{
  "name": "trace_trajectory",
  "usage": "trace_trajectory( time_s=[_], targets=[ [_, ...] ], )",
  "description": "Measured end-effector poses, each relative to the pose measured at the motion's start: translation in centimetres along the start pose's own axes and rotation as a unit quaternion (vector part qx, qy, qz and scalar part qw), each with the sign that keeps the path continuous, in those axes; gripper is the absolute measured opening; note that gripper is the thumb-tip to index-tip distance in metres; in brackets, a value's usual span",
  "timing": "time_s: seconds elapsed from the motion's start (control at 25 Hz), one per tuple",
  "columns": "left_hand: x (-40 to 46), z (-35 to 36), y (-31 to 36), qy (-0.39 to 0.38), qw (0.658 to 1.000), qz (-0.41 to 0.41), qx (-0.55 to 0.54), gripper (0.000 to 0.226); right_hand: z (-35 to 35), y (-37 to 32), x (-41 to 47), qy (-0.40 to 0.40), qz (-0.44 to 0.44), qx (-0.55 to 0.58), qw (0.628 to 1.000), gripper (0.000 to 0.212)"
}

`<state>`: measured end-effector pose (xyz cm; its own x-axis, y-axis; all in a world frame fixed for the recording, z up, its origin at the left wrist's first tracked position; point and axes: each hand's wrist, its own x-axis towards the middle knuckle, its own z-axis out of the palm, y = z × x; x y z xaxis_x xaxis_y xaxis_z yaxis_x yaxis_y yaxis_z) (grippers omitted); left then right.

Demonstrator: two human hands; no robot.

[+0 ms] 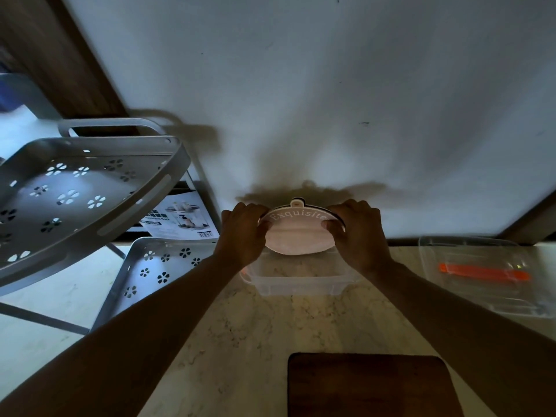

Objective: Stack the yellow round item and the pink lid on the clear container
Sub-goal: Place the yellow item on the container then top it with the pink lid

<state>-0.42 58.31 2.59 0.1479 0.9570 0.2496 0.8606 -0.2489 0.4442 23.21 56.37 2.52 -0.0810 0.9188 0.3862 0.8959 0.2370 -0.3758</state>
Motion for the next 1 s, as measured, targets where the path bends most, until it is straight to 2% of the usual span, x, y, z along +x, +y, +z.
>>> trace_trajectory(
  time_s=[0.08, 0.24, 0.44, 0.64, 0.84, 1.0],
  targets=[
    [-0.2, -0.2, 0.1, 0.022, 1.0, 0.006, -0.014, 0.019, -0.1, 0.1, -0.2, 0.006, -0.002, 0.004, 1.0, 0.025],
    [-0.5, 0.1, 0.3, -0.026, 0.999, 0.008, 0.045, 0.022, 0.3, -0.3, -0.7, -0.027, 0.004, -0.032, 0.999, 0.023],
    [-0.8, -0.6, 0.2, 0.017, 1.0, 0.018, 0.001, 0.019, -0.3, -0.2, -0.7, 0.007, -0.017, -0.02, 1.0, 0.021],
    [-0.5, -0.3, 0.3, -0.032, 0.998, -0.001, 0.051, 0.021, 0.2, -0.6, -0.8, -0.033, -0.001, -0.042, 0.999, 0.021],
    [-0.5, -0.5, 0.4, -0.025, 0.999, 0.003, 0.048, 0.02, 0.0, -0.6, -0.2, -0.027, 0.003, -0.035, 0.999, 0.019],
    [-0.3, -0.5, 0.5, 0.014, 0.996, 0.032, 0.076, 0.021, 0.0, -0.6, 0.3, -0.035, 0.017, -0.043, 0.998, 0.021]
  ],
)
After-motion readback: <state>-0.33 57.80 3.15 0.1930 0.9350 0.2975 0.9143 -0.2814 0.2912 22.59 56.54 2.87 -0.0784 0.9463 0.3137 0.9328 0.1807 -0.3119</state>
